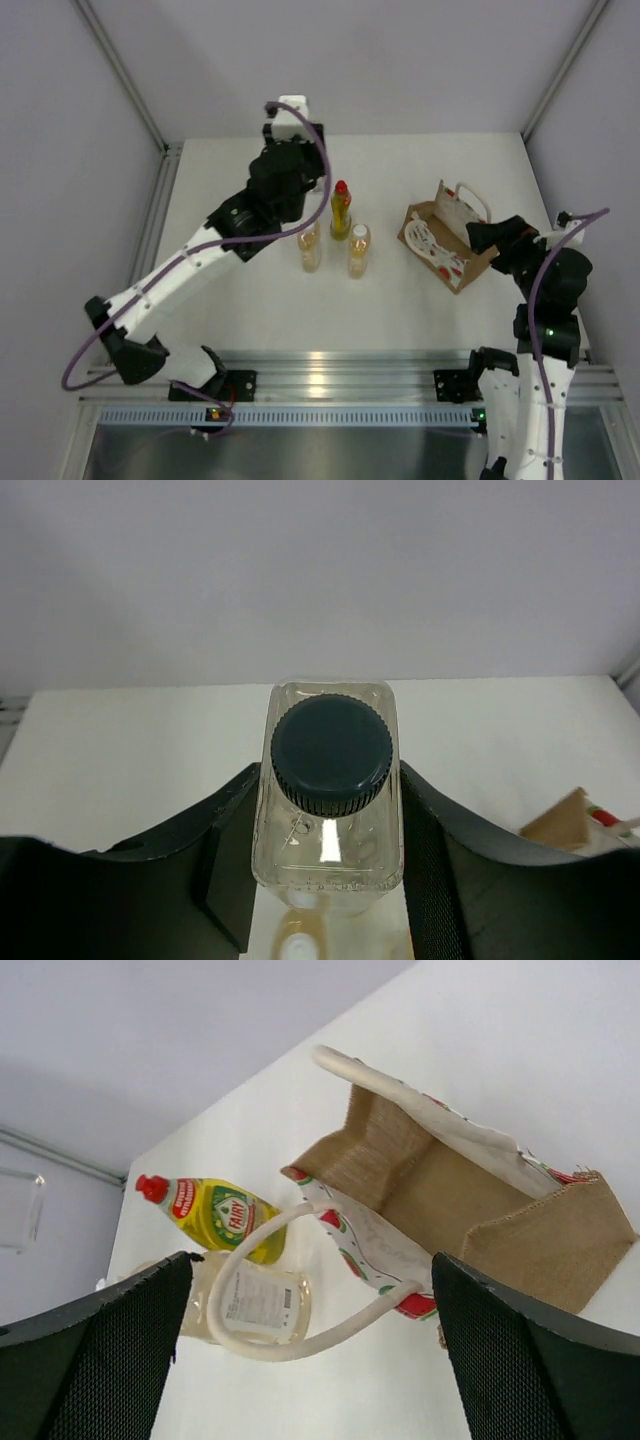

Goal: Take the personal care products out of the canvas bag

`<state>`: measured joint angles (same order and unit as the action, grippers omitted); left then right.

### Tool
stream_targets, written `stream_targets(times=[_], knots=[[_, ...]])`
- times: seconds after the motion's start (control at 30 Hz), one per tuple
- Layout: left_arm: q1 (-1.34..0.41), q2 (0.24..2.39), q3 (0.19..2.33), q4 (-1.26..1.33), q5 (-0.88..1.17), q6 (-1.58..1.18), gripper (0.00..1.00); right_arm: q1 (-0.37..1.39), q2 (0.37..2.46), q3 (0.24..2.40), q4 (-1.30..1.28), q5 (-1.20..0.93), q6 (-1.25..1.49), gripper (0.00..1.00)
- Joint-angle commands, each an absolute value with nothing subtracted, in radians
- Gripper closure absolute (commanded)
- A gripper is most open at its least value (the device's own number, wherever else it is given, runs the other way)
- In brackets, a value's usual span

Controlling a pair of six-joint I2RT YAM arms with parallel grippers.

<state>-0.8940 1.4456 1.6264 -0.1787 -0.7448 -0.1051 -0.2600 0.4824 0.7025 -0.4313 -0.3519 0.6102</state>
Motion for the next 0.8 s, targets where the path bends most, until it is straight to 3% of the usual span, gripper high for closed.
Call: stream_targets(times=[0.0, 0.13, 0.4, 0.77], knots=[[-0.780, 1.237, 1.547, -0.181, -0.819, -0.228, 1.00, -0.265, 0.423, 0.776, -0.439, -0.399, 0.577, 0.01], [-0.712, 1.166, 1.419, -0.228, -0.864, -0.270, 1.00, -0.265, 0.381, 0.883, -0.530, -0.403, 0.517, 0.01], [-0.672, 1.135, 1.195, -0.304, -0.928, -0.463, 1.00, -0.183, 0.416, 0.968, -0.571, -0.635, 0.446, 0.01], [-0.675, 1.089, 0.916, -0.301, -0.963, -0.714, 1.00, -0.038, 0.414, 1.029, -0.669, -0.601, 0.359, 0.01]])
